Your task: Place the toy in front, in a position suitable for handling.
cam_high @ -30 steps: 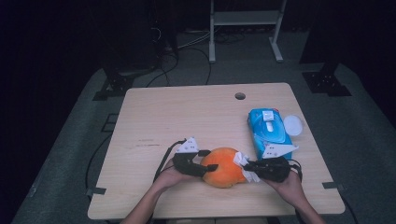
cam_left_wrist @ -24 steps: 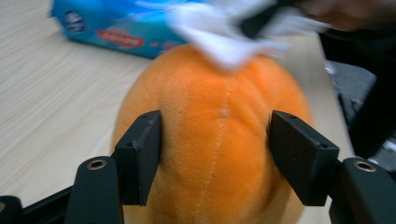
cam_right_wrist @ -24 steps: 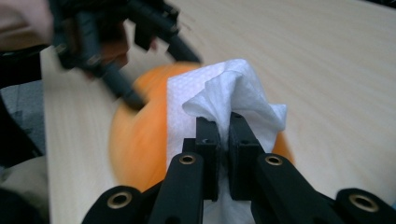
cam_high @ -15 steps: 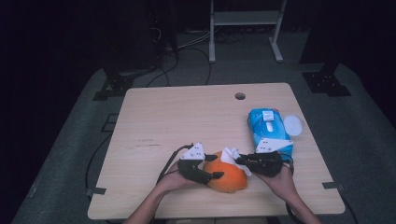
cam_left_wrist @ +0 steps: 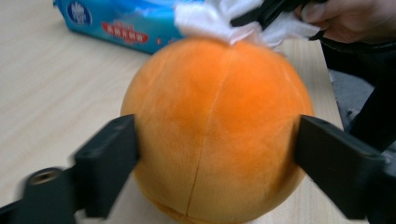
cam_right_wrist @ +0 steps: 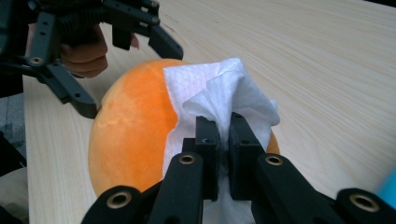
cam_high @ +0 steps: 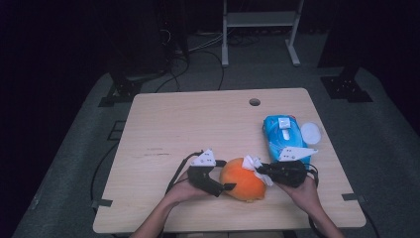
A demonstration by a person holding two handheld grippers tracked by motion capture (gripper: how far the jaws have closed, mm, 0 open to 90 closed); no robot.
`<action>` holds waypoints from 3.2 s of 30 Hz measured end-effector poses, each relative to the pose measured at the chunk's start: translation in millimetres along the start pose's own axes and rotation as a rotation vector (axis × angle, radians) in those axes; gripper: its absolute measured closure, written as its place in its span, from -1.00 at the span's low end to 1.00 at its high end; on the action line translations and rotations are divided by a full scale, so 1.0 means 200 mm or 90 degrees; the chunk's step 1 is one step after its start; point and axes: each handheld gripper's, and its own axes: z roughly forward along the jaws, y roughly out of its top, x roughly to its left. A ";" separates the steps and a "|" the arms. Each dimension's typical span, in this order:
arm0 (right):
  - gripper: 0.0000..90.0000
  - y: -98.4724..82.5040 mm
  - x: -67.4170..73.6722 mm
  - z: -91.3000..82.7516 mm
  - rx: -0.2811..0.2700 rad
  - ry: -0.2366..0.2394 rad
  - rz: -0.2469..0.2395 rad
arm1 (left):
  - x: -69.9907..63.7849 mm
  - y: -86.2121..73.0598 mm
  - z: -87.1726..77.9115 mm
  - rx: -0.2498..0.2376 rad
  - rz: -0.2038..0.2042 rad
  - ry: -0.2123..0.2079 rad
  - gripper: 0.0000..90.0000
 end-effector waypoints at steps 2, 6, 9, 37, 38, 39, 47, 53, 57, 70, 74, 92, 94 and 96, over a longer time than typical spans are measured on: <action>0.86 0.02 0.02 -0.01 -0.004 -0.006 -0.009 | -0.01 0.01 0.00 0.002 0.011 0.005 -0.45; 0.86 0.08 0.11 0.01 -0.017 0.016 -0.045 | -0.06 0.05 0.00 0.010 0.028 0.023 -0.34; 0.86 0.12 0.15 0.03 -0.023 0.035 -0.056 | -0.08 0.05 0.00 -0.003 0.034 0.010 -0.37; 0.87 0.22 0.18 0.04 0.018 -0.015 -0.096 | -0.13 0.08 0.02 0.015 0.047 0.040 -0.31; 0.87 0.21 0.16 0.02 0.021 -0.024 -0.089 | -0.13 0.07 0.02 0.017 0.042 0.041 -0.33; 0.87 0.21 0.16 0.02 0.021 -0.024 -0.089 | -0.12 0.06 0.02 0.018 0.038 0.039 -0.33; 0.87 0.04 0.12 -0.04 0.001 0.018 -0.016 | -0.06 0.07 0.00 -0.008 -0.048 -0.032 -0.75; 0.86 0.04 0.22 -0.02 0.015 0.046 -0.049 | -0.06 0.03 0.04 0.040 -0.057 -0.054 -0.81; 0.86 0.03 0.15 -0.08 -0.003 0.011 -0.030 | -0.05 0.02 0.03 0.044 -0.057 -0.065 -0.71; 0.87 0.06 0.11 -0.11 -0.045 0.000 -0.003 | -0.09 0.12 -0.08 -0.073 0.061 -0.009 -0.09; 0.87 0.08 0.11 -0.08 -0.041 -0.011 -0.012 | -0.10 0.10 -0.07 -0.048 0.175 0.067 -0.12; 0.87 0.12 0.07 0.06 -0.012 -0.002 -0.035 | -0.03 0.04 -0.05 -0.013 0.111 0.033 -0.54; 0.87 0.09 0.06 0.06 -0.017 0.001 -0.028 | -0.03 0.05 -0.05 -0.017 0.085 0.027 -0.71; 0.87 0.08 0.07 0.06 -0.020 0.005 -0.024 | 0.00 0.04 -0.04 -0.012 0.033 0.015 -0.77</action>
